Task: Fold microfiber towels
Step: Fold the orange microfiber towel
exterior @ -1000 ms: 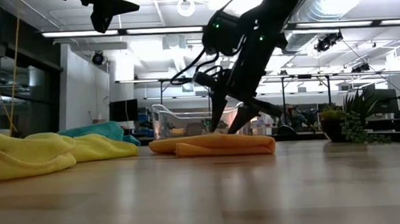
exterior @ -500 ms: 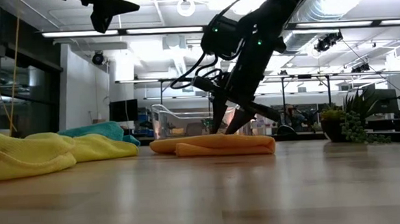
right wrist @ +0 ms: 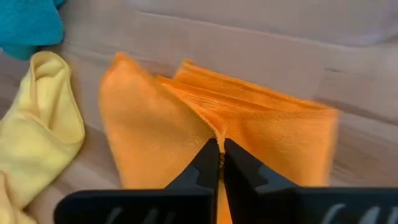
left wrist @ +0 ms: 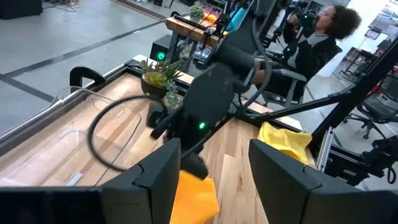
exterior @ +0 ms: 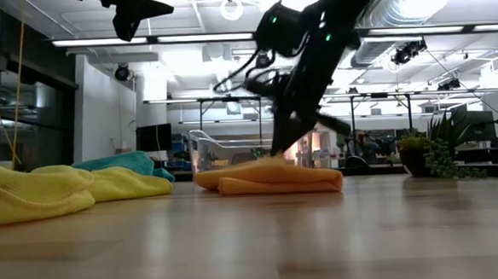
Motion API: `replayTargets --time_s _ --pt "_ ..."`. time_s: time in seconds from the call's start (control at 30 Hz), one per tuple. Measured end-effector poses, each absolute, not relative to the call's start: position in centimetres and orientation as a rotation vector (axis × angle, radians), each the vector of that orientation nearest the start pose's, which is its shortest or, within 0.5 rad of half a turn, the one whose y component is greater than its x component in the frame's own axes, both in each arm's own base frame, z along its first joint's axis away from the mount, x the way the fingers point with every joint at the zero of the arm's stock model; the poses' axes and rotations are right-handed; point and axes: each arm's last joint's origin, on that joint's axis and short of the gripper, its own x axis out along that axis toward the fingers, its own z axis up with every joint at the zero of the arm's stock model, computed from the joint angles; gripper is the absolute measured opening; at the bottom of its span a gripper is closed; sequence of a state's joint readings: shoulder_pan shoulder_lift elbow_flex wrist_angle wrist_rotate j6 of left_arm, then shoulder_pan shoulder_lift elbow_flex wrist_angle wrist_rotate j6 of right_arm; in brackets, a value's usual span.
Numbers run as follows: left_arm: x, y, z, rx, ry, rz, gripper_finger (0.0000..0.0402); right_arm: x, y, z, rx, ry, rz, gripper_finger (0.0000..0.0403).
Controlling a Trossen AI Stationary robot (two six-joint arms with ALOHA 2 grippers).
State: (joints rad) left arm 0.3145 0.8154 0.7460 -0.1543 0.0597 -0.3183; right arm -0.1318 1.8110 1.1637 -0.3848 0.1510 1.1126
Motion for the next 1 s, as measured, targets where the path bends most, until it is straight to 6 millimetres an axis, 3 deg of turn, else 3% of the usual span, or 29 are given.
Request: replayTargets --time_s 0.23,0.4,0.73,1.0 --pt "17.3 5.5 31.7 -0.342 0.18 0.287 0.0181 31.8 -4.4 22.6 0.863 0.835 -0.879 0.0001" --pt "17.3 5.5 31.7 -0.339 0.178 0.305 0.0181 29.2 -3.5 24.9 0.819 0.862 -0.933 0.0" --pt "17.3 5.5 31.7 -0.339 0.177 0.308 0.0181 26.5 -2.6 25.9 0.768 0.946 -1.033 0.0" --pt "17.3 5.5 31.7 -0.339 0.176 0.308 0.0181 23.5 -2.6 27.9 0.73 0.969 -1.088 0.0"
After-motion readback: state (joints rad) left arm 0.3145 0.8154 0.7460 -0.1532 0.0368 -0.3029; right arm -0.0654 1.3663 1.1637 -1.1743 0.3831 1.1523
